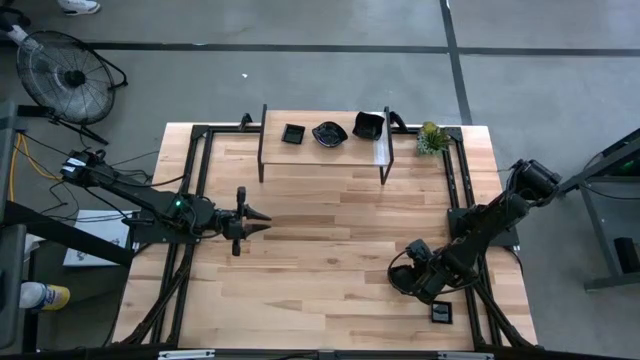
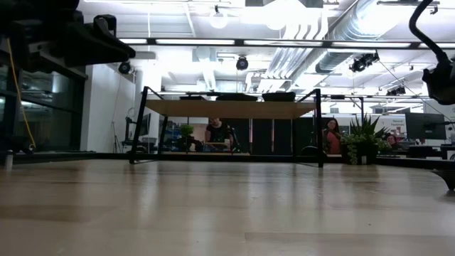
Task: Pick & Place Mini shaped plates
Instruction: Stack the square plate on top of the other square plates on the shelf
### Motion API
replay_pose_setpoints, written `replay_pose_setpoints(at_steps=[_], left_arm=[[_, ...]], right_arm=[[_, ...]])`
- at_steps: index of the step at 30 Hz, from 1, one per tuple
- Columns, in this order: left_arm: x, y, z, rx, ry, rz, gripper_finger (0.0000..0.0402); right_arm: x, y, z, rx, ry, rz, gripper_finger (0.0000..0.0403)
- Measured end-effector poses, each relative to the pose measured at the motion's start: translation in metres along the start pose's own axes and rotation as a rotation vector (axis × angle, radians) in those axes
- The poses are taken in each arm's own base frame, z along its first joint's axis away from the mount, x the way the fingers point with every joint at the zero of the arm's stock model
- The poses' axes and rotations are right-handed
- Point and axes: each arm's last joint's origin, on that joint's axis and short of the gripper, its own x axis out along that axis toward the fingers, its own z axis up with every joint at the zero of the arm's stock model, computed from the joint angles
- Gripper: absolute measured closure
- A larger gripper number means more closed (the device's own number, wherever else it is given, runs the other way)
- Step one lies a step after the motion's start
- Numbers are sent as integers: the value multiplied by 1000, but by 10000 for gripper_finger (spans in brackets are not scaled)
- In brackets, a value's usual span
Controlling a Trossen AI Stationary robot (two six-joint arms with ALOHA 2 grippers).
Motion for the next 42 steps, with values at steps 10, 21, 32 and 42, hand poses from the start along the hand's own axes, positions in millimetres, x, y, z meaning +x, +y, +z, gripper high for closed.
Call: replay_pose_setpoints(at_steps=[10, 21, 32, 42], left_arm=[[0, -1, -1, -11, 8, -5, 314], [0, -1, -2, -14, 17, -10, 314], [4, -5, -5, -38, 58, -27, 314], [10, -5, -1, -78, 20, 1, 314]], right_arm=[[0, 0, 0, -1, -1, -1, 280], [0, 0, 0, -7, -6, 1, 366], [-7, 4, 7, -48, -98, 50, 397], [-24, 34, 34, -193, -375, 136, 400]])
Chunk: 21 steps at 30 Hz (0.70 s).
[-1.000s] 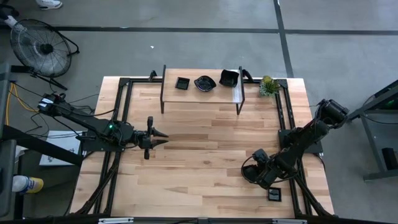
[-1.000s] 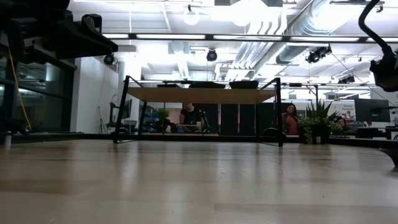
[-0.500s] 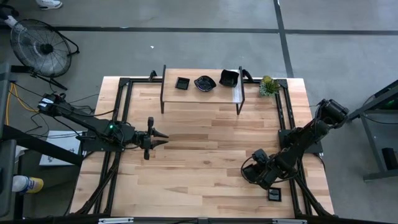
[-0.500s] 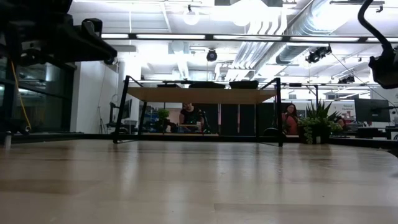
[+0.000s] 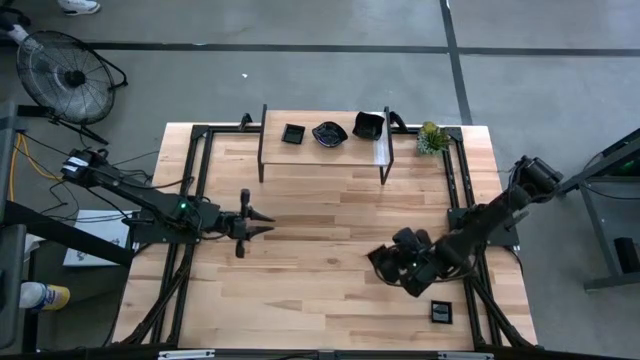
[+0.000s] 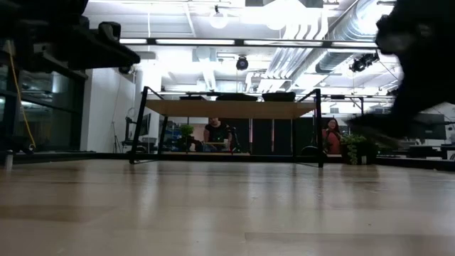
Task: Pick & Place Mini shaped plates
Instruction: Stack the square plate on top of the other square plates on the shelf
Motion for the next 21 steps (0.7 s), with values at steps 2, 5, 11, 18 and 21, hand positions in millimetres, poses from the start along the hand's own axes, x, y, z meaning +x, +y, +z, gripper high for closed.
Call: replay_pose_setpoints(at_steps=[2, 5, 11, 18, 21], left_arm=[[2, 0, 2, -8, -17, 7, 314], [7, -2, 3, -27, -33, 18, 314], [18, -6, 4, -44, -55, 46, 314], [31, -9, 4, -155, -79, 126, 314], [35, -10, 4, -237, -91, 174, 314]], right_arm=[[0, 5, 8, -29, -86, 7, 400], [0, 13, 19, -61, -226, 26, 397], [3, 28, 41, -151, -454, 51, 400], [6, 36, 64, -241, -608, 2, 396], [7, 37, 73, -260, -663, -43, 400]])
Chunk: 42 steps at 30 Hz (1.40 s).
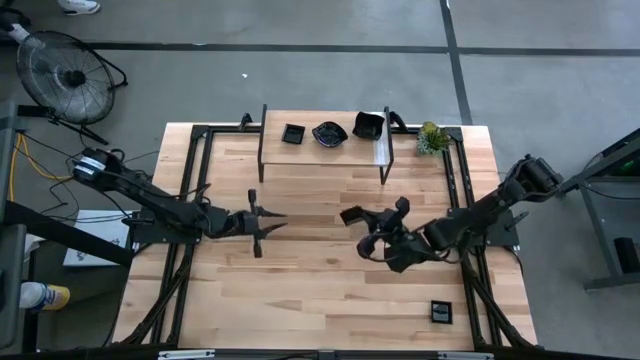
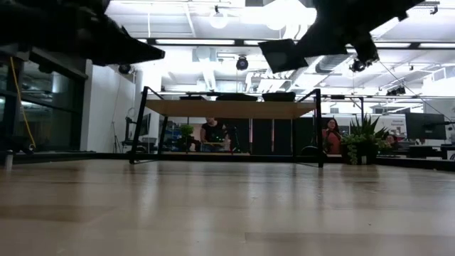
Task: Pick & Place Mini shaped plates
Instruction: Stack the square plate on top of the other square plates on the shelf
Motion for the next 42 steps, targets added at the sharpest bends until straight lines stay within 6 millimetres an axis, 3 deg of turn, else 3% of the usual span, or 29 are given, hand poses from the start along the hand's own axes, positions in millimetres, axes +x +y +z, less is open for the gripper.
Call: replay_pose_setpoints(at_steps=[6, 13, 16, 20, 26, 34, 42], left_arm=[[9, -2, -9, -233, 16, 175, 314], [20, -10, -14, -179, 46, 187, 314], [27, -14, -8, 24, 52, 134, 314], [39, -20, 7, 421, 42, 14, 314], [55, -25, 29, 905, 140, -116, 314], [66, -21, 58, 1160, 261, -115, 314], [62, -26, 58, 1501, 323, -169, 314]], right_arm=[[10, -1, 14, -49, -95, -78, 396], [24, 3, 19, -84, -105, -35, 400], [33, 6, 18, -62, -82, 29, 399], [43, 6, 17, -4, -48, 92, 395], [54, 2, 18, 98, 12, 174, 400], [69, -8, 22, 242, 58, 192, 395], [79, -14, 25, 309, 115, 248, 398]])
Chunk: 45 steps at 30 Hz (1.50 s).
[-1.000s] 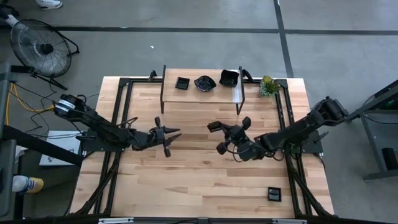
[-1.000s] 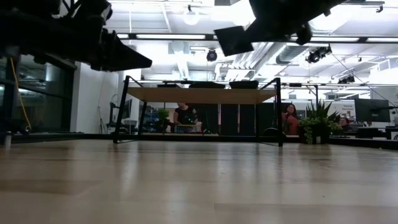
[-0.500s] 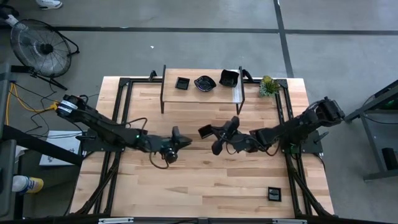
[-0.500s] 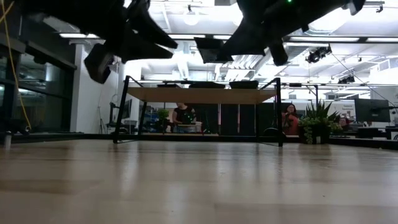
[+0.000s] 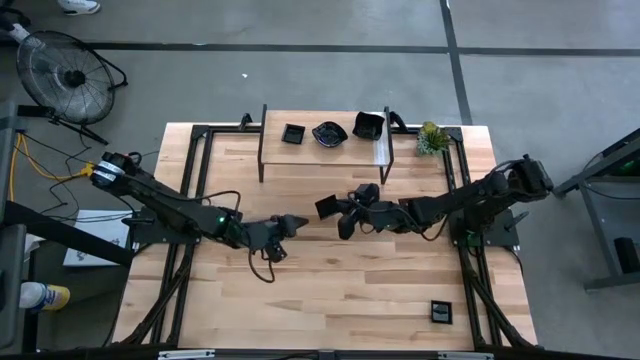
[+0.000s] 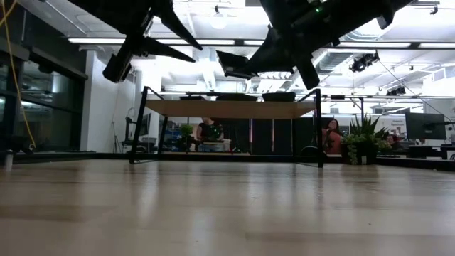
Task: Pick & Place Mini shaped plates
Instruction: Stack the square plate on top of the other square plates on the shelf
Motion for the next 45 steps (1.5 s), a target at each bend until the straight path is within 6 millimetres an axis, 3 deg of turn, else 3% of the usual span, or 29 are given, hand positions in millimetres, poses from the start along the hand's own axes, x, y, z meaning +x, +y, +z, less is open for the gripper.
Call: replay_pose_setpoints(at_steps=[6, 13, 33, 45], left_arm=[[-4, -1, 5, 278, 79, -1, 314], [1, -3, 6, 464, 69, -12, 314], [12, 3, -3, 501, 16, 47, 314], [34, -15, 12, 598, 80, -7, 314]], right_arm=[[4, -4, 3, 63, 49, 46, 395], [7, -7, 5, 111, 94, 87, 400], [18, -8, -8, 149, 117, 77, 394], [18, -7, -8, 145, 125, 97, 394]])
